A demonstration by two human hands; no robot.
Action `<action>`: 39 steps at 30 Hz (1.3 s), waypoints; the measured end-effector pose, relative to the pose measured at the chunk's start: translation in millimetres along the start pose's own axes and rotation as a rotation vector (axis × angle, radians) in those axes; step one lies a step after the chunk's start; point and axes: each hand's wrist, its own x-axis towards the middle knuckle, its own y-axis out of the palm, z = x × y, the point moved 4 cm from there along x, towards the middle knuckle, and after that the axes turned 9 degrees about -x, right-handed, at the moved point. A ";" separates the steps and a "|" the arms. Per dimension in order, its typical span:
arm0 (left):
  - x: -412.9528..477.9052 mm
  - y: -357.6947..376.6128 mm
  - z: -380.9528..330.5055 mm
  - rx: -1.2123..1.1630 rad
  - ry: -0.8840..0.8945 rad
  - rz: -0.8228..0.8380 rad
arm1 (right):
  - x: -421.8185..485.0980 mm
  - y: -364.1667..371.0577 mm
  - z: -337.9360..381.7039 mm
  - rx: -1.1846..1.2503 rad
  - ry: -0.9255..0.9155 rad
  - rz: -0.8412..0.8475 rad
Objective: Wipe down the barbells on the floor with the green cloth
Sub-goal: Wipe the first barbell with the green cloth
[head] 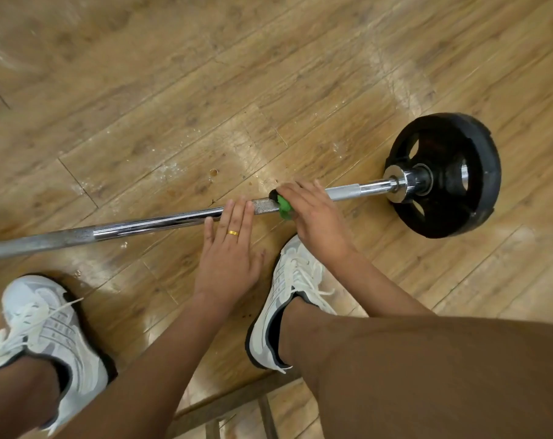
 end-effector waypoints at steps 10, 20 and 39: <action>33.8 -19.8 3.2 0.007 -0.017 -0.011 | 25.7 -10.6 -20.0 -0.075 0.015 0.052; 58.3 -26.6 4.7 -0.026 -0.054 -0.011 | 39.3 -21.9 -43.5 -0.135 0.007 0.010; 100.4 -20.8 -44.0 0.123 0.158 0.132 | 52.8 -49.3 -97.3 -0.042 0.195 -0.106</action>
